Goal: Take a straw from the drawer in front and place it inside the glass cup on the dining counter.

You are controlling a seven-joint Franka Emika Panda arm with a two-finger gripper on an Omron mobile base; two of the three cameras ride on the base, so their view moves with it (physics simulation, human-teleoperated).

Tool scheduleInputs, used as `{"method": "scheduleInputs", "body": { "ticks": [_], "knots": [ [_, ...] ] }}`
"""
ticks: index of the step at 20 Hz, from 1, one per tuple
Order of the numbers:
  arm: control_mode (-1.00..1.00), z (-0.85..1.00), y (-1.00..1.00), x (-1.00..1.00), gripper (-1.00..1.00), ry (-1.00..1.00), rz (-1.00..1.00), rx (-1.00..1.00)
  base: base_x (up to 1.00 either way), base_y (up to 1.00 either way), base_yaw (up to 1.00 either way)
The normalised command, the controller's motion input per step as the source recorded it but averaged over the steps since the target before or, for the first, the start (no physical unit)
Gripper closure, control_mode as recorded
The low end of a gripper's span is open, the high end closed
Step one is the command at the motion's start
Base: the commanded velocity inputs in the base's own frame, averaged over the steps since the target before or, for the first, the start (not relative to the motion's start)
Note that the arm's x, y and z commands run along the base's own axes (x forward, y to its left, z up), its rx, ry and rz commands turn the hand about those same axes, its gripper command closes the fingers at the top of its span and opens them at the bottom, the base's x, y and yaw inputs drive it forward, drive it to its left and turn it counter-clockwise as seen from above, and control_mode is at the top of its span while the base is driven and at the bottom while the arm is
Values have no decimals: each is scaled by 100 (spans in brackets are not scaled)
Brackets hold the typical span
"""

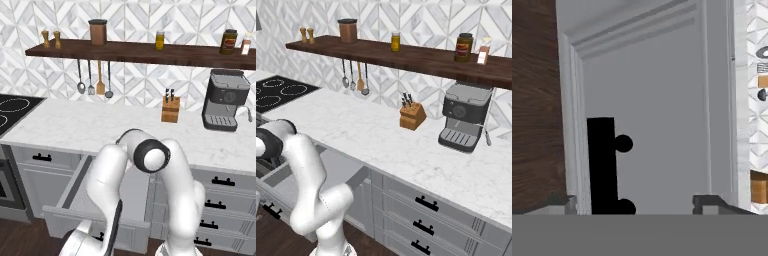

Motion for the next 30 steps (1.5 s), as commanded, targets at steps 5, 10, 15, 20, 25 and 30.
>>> {"method": "scheduleInputs", "body": {
  "ticks": [5,10,15,20,25,30],
  "knots": [
    [-100,76,-11,-65,-100,61,0,26,0,0,0],
    [-100,91,-11,-52,-100,10,-1,17,0,0,0],
    [-100,100,-49,15,-100,-8,-13,16,0,0,0],
    [-100,100,-56,51,-100,15,-13,23,0,0,0],
    [-100,59,-77,89,-100,24,-16,25,0,0,0],
    [-100,-4,-83,88,-100,9,-3,41,0,0,0]
  ]
}}
